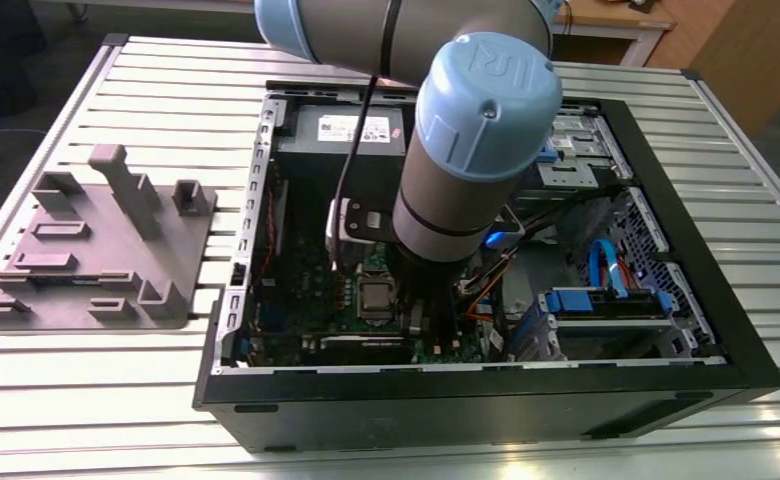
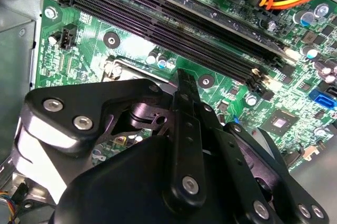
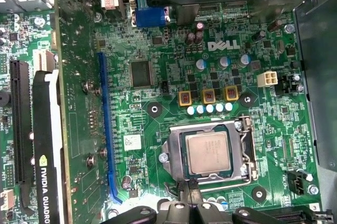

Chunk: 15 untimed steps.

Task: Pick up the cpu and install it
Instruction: 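Install the first cpu locking lever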

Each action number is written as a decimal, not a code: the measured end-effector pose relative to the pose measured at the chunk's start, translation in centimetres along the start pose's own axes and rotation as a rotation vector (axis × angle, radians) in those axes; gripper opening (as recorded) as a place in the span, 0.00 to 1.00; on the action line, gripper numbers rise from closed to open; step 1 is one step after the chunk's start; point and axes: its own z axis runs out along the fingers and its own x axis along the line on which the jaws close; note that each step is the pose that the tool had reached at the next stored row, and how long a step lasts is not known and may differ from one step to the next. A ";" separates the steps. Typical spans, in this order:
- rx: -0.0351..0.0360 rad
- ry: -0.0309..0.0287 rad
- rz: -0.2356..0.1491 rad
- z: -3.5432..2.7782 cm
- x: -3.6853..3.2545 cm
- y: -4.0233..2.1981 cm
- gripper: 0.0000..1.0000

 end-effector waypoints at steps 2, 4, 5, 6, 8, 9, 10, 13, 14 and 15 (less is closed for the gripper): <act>-0.0003 -0.0012 0.000 0.00 0.00 -0.02 0.10; -0.0003 -0.0026 0.000 0.00 -0.01 -0.06 0.10; -0.0004 -0.0031 -0.001 0.00 -0.01 -0.07 0.10; -0.0004 -0.0034 -0.001 0.00 -0.01 -0.09 0.10; -0.0006 -0.0042 -0.001 0.00 -0.02 -0.12 0.10; -0.0006 -0.0046 -0.002 0.00 -0.03 -0.13 0.10; -0.0007 -0.0050 -0.002 0.00 -0.03 -0.15 0.10; -0.0009 -0.0065 -0.003 0.00 -0.06 -0.20 0.10; -0.0011 -0.0072 -0.003 0.00 -0.07 -0.22 0.10; -0.0011 -0.0080 -0.003 0.01 -0.07 -0.24 0.10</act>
